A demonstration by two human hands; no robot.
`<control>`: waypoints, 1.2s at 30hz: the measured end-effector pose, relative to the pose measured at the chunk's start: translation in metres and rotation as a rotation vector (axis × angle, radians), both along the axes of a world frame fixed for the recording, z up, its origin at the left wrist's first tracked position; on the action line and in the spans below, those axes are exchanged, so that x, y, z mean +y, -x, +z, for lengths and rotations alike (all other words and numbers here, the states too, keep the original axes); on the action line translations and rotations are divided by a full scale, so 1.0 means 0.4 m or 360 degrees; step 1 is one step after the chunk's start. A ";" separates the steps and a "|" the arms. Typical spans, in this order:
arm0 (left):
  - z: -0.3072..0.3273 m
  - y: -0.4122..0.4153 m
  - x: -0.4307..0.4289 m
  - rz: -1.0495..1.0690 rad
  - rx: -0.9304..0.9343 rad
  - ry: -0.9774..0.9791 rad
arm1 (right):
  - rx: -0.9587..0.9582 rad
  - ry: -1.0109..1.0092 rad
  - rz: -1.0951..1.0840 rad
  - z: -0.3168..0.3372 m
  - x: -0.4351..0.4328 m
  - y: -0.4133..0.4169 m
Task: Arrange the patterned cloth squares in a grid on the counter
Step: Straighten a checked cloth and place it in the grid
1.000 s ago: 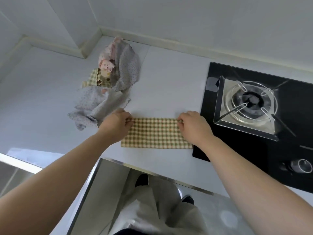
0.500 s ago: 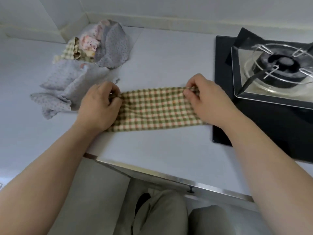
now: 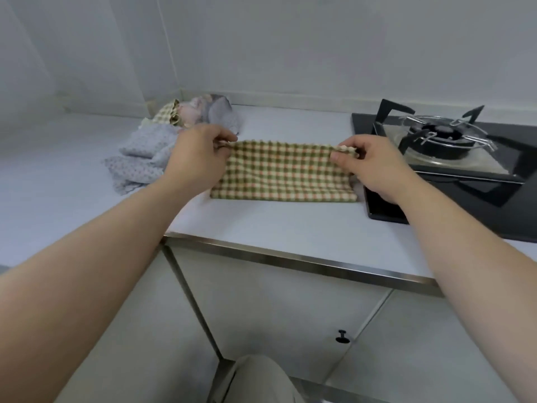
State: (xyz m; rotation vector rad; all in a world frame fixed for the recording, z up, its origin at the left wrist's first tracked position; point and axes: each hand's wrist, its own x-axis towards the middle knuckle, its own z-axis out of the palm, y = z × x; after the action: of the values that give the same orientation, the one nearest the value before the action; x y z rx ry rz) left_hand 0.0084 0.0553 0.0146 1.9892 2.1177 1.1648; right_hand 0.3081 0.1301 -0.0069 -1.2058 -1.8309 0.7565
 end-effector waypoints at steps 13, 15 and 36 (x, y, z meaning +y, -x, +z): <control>0.075 0.022 0.001 -0.0243 -0.0723 0.0271 | 0.0470 -0.0029 0.0235 0.039 -0.019 -0.035; 0.082 0.024 -0.002 -0.0293 -0.0756 0.0310 | 0.0482 -0.0038 0.0234 0.045 -0.021 -0.036; 0.112 0.039 -0.029 -0.0530 -0.1012 0.0679 | 0.0711 0.0368 0.0468 0.072 -0.036 -0.056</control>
State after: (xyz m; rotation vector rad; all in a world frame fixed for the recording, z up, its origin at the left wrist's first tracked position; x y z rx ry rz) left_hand -0.0072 0.0436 0.0595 1.4488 1.4909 0.9973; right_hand 0.3304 0.1157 0.0220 -0.8215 -1.5867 1.3183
